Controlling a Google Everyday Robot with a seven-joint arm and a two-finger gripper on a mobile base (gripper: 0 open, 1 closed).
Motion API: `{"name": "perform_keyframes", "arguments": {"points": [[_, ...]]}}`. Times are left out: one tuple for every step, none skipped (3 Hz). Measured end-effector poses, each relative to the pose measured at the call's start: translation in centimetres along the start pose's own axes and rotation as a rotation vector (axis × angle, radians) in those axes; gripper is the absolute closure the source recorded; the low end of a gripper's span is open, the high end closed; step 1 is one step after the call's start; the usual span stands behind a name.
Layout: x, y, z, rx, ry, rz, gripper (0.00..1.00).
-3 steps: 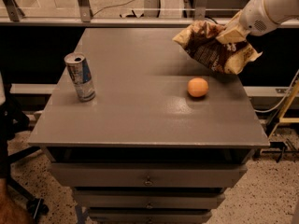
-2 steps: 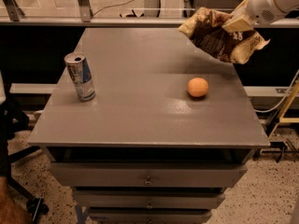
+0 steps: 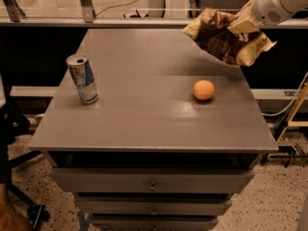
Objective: Move brown chip bag near redbull can
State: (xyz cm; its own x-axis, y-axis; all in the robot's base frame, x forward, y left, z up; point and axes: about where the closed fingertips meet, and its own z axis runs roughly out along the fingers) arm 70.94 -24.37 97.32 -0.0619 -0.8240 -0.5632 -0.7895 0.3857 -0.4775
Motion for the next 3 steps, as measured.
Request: {"name": "perform_keyframes", "arguments": {"points": [[-1.6, -0.6, 0.3, 0.024, -0.005, -0.116, 1.0], [-5.1, -1.5, 0.2, 0.069, -0.048, -0.292, 1.0], [-8.4, -1.2, 0.4, 0.086, -0.104, -0.424, 1.0]]}}
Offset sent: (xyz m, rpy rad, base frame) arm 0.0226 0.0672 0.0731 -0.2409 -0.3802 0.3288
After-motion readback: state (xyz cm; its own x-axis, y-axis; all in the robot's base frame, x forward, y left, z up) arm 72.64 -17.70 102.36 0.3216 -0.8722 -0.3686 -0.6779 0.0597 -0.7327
